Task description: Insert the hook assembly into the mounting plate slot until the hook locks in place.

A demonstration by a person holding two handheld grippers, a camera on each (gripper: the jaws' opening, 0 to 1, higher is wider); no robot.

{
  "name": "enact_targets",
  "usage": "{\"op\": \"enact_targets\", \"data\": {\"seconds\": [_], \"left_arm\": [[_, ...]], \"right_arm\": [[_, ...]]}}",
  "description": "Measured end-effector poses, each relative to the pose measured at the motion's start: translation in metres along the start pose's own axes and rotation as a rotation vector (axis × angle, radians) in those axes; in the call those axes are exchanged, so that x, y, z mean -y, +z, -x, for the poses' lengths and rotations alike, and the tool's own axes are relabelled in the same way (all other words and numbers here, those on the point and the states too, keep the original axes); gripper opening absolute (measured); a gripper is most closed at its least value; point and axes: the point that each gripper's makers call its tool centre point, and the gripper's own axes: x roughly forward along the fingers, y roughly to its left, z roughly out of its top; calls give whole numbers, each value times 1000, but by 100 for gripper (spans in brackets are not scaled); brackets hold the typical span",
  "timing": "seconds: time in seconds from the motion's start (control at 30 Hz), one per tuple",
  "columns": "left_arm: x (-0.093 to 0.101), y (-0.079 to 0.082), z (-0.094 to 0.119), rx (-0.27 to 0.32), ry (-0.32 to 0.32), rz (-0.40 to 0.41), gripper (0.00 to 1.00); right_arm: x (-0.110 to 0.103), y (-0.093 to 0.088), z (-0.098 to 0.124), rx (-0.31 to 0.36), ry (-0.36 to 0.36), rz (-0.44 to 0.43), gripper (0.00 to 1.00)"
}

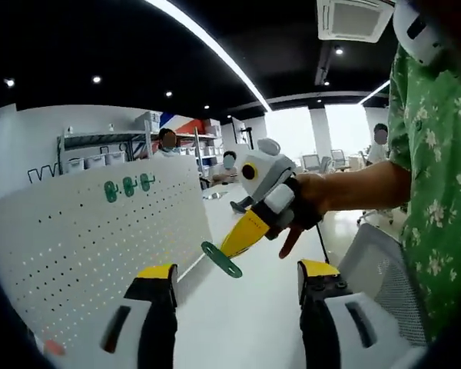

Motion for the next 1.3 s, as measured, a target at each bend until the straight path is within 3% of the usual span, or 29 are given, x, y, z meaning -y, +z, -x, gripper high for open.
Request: {"op": "enact_targets", "data": {"seconds": [0.2, 0.3, 0.83, 1.3], "left_arm": [[-4, 1, 0, 6, 35, 34, 65], [-11, -5, -1, -18, 81, 64, 65], [-20, -12, -1, -18, 143, 117, 65], [-17, -16, 0, -13, 127, 167, 62]], "right_arm": [[7, 3, 0, 7, -82, 85, 1], [11, 4, -1, 13, -124, 126, 1], [30, 10, -4, 26, -349, 335, 1], [51, 19, 4, 34, -516, 499, 1]]}}
